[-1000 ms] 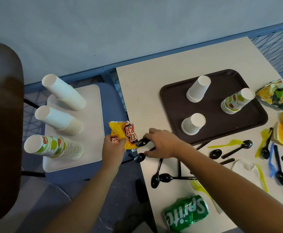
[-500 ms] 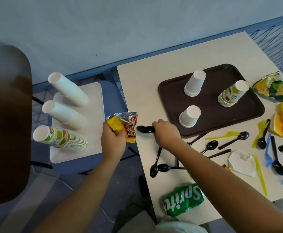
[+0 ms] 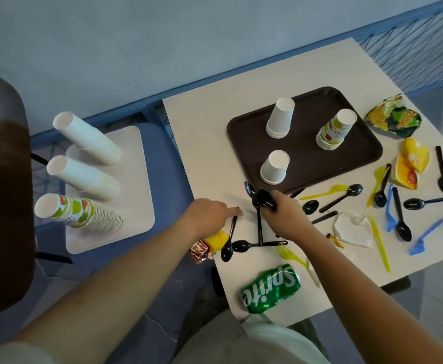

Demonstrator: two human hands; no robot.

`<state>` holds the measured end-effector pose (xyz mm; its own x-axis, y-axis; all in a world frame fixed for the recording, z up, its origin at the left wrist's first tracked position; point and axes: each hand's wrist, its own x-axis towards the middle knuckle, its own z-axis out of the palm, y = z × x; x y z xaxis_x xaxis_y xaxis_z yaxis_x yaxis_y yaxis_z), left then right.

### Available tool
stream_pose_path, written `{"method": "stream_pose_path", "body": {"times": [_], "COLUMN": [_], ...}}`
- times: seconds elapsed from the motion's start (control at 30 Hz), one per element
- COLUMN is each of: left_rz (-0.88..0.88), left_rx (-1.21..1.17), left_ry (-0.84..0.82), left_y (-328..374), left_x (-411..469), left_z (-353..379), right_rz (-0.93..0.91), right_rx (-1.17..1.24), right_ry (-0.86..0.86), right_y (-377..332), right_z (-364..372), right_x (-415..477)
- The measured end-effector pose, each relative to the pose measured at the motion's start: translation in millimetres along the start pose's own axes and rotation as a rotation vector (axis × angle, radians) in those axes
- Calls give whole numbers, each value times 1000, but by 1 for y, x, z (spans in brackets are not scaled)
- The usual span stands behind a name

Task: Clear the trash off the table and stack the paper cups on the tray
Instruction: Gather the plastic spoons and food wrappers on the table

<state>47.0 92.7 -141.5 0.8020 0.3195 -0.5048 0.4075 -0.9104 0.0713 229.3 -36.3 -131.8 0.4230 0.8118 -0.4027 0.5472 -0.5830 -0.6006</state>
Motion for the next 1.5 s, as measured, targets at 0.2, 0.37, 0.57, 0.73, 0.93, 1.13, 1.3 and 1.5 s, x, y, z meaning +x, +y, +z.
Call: {"method": "stream_pose_path", "body": {"times": [0.2,0.37,0.57,0.73,0.93,1.13,1.3,1.5], "left_rz": [93,19,-16,-77,-261,-445,-508,-499], "left_rx": [216,212,220,296,326,-152,-645,-1047], "left_ry": [-35,-46,-45,-64,17,314,490,493], "left_y": [3,2,7,18,41,96,169,240], "left_x": [11,4,0,-13,-66,-109,-127,-122], "left_z": [22,33,35,18,-11,-21,-19,-20], "right_rz": [76,91,94,75,26,3,6,12], "right_rx": [88,150,239,203,199,283,442,566], "right_ry": [-2,-14,-28,-18,-14,-53,-84,-25], "right_y": [19,23,27,45,76,100,109,113], "right_z": [1,-6,-19,-35,-55,-67,-70,-72], "right_x": [-20,-31,-42,-59,-90,-135,-155,-174]}}
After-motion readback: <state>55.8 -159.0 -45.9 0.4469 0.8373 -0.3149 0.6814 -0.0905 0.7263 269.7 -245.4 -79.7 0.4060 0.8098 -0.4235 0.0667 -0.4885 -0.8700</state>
